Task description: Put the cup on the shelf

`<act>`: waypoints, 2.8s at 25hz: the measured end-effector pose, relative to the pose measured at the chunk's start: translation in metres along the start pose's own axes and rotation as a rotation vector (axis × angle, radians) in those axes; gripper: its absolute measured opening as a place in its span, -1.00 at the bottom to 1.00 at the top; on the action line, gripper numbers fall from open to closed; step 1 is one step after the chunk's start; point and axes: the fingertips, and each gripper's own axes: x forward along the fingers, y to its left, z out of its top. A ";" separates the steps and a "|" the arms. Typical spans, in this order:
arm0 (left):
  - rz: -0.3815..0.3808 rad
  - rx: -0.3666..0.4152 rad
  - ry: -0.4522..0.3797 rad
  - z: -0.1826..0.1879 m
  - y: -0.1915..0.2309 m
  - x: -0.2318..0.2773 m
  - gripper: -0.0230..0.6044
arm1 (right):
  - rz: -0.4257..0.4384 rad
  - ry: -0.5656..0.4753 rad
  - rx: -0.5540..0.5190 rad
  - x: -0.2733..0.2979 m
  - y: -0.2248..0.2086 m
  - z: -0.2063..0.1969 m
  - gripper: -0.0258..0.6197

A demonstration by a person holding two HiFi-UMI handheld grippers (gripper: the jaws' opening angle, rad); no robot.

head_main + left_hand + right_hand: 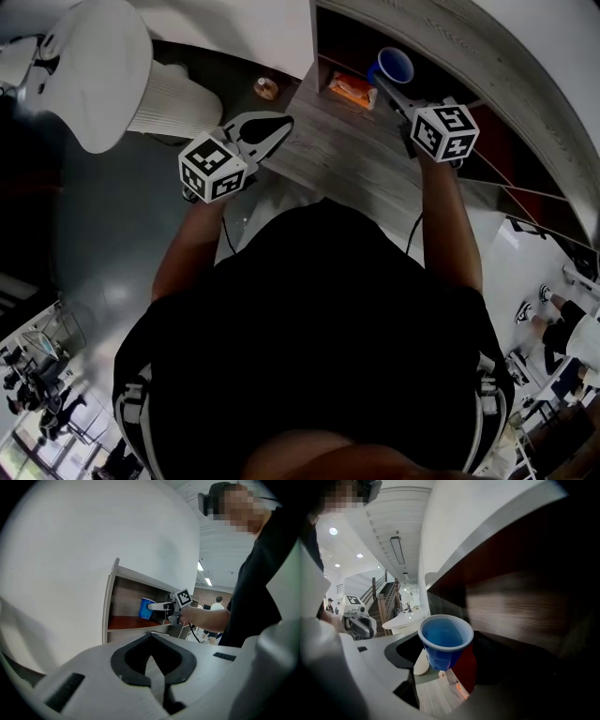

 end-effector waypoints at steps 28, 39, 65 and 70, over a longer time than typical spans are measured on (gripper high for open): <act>-0.006 -0.082 -0.031 0.001 0.028 0.022 -0.87 | -0.034 0.063 0.005 0.044 -0.045 -0.022 0.11; -0.011 -0.073 -0.019 -0.001 0.028 0.027 -0.87 | -0.095 0.099 -0.056 0.052 -0.056 -0.028 0.11; -0.028 -0.075 -0.021 -0.006 0.020 0.026 -0.87 | -0.147 0.136 -0.046 0.053 -0.063 -0.050 0.11; -0.032 -0.071 -0.023 -0.005 0.020 0.025 -0.87 | -0.152 0.137 -0.038 0.051 -0.061 -0.052 0.11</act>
